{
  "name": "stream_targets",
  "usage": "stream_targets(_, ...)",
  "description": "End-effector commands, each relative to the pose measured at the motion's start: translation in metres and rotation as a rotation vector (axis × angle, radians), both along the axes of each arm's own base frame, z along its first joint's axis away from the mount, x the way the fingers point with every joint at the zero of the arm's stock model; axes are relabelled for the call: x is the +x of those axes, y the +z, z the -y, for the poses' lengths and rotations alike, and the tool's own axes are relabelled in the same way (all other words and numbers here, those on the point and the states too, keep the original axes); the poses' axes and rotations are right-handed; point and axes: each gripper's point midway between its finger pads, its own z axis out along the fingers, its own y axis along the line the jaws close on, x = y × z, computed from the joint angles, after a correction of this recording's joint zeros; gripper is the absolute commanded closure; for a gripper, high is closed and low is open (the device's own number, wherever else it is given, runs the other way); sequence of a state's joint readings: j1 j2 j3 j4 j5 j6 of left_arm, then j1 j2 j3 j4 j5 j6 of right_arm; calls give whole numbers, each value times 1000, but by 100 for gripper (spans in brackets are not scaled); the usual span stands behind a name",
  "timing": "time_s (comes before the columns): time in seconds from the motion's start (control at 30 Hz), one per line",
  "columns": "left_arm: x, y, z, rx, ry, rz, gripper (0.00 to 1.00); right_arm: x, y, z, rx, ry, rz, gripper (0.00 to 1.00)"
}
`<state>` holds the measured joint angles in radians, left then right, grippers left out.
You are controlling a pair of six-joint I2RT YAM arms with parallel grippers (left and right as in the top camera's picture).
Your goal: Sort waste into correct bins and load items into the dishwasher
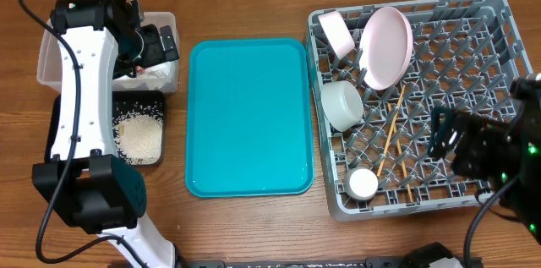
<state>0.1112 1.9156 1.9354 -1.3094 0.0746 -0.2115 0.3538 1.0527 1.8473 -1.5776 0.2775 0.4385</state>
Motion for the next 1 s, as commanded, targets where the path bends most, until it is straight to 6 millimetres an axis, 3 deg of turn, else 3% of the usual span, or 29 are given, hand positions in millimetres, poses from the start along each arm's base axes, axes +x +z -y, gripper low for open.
stream_targets(0.0, 4, 6, 1, -3, 2, 21, 0, 12, 0, 9, -57, -5, 56, 0)
stream_targets(0.13, 4, 6, 1, -2, 2, 21, 0, 27, -1, -1, -109, 163, 185, 0)
stream_targets(0.23, 4, 6, 1, -2, 3, 21, 0, 33, -13, -1, -112, 192, 267, 0)
stream_targets(0.37, 4, 6, 1, -2, 3, 21, 0, 40, -45, 5, -105, 162, 358, 0)
stream_targets(0.67, 4, 6, 1, -3, 3, 21, 0, 46, -120, -3, -71, 210, 580, 0)
stream_targets(0.97, 4, 6, 1, -2, 2, 21, 0, 44, -180, -4, -83, 215, 738, 0)
